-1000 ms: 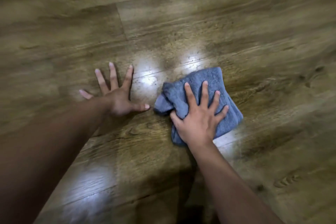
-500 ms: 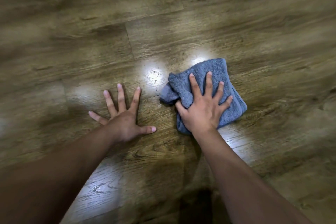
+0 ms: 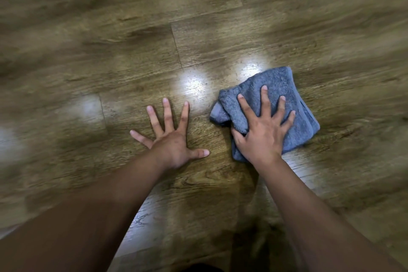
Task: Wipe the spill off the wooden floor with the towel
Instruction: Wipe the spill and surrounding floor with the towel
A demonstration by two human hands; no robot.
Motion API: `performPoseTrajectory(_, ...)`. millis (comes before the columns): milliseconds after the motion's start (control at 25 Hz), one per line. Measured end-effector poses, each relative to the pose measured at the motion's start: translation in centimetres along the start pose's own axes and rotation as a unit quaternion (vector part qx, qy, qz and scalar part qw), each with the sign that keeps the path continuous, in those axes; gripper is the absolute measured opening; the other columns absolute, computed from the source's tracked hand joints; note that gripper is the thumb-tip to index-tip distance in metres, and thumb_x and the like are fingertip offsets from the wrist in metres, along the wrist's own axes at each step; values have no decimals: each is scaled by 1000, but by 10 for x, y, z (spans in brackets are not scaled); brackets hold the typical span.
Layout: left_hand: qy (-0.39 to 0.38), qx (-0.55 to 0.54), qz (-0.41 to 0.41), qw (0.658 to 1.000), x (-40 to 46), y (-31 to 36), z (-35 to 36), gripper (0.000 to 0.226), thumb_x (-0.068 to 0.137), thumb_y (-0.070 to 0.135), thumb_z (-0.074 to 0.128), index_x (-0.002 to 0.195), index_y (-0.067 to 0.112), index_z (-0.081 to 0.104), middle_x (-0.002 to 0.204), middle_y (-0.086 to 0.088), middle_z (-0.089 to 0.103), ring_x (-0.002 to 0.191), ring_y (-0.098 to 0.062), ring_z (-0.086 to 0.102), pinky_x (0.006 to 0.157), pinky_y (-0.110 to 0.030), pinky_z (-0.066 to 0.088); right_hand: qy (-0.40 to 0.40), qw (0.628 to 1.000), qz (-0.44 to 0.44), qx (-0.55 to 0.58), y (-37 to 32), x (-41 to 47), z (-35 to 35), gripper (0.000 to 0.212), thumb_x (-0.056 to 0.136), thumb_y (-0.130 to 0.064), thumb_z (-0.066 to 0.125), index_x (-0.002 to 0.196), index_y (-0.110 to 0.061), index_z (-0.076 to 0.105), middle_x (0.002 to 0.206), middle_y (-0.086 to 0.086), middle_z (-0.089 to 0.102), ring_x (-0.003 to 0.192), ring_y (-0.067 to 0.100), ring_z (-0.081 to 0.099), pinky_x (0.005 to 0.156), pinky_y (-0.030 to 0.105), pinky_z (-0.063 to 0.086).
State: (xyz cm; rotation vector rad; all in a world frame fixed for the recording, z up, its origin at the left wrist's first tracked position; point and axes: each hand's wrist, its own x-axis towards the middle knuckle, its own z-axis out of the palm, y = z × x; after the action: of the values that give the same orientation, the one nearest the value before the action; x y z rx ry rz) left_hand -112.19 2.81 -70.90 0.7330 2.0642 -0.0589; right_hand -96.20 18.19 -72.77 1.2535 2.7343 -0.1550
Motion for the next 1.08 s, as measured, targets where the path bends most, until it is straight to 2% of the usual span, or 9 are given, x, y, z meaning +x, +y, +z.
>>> performPoseTrajectory(80,33,34,4,999,1,-2,0,132,59,97,58,140,58,-39,147,5,-57,136,-39,-51,93,-83,-22,27,999,-31,24,-5,-5,-1,78,82,-73,52,152,-47,29,168,8,7,145,53,11,108,79,13)
performPoseTrajectory(160,169,65,7,983,11,-12,-18,105,67,103,30,155,51,5,164,-7,-2,153,-44,-1,104,-80,-17,31,998,-39,35,-5,-3,-2,79,81,-86,41,150,-48,33,167,7,11,146,52,13,109,76,10)
performPoseTrajectory(200,244,30,1,969,20,-19,-32,94,75,98,20,151,43,26,159,-11,19,150,-41,15,109,-80,-11,27,998,-35,36,-4,-1,-2,80,80,-88,39,150,-50,33,167,6,13,146,51,14,110,76,10)
performPoseTrajectory(240,301,-9,-6,954,36,-27,-49,84,83,90,18,146,37,35,158,-12,27,150,-38,20,111,-79,-7,26,999,-33,30,-3,1,-1,78,80,-85,42,149,-50,33,167,6,14,146,50,15,110,75,12)
performPoseTrajectory(360,377,-23,-37,925,77,-48,-70,63,95,71,28,147,36,37,165,-9,22,155,-30,11,111,-80,-2,30,998,-45,18,-1,3,-1,78,78,-71,55,150,-50,34,167,6,15,148,49,14,111,72,12)
performPoseTrajectory(480,417,-7,-36,908,92,-52,-57,56,97,63,38,146,37,41,163,-8,28,155,-30,15,110,-79,1,29,998,-46,12,-1,5,6,82,72,-66,57,150,-50,34,168,5,13,149,48,12,111,71,10)
performPoseTrajectory(720,439,-14,-32,898,89,-53,-56,56,94,61,43,144,36,45,161,-8,30,154,-29,16,111,-78,2,20,999,-45,5,-2,5,-1,83,72,-64,56,150,-47,34,166,9,18,147,51,16,110,73,13)
performPoseTrajectory(920,455,-13,-39,890,87,-49,-58,57,93,61,43,142,34,49,161,-7,33,152,-29,20,113,-78,5,22,998,-54,-6,-8,10,1,79,77,-64,48,152,-47,31,166,12,13,146,53,13,108,77,12)
performPoseTrajectory(1080,456,-7,-40,889,87,-49,-57,57,93,62,42,143,35,49,161,-6,33,153,-29,20,113,-78,5,29,995,-95,14,-43,74,-8,76,77,-66,43,151,-47,34,165,11,16,144,55,14,107,77,12)
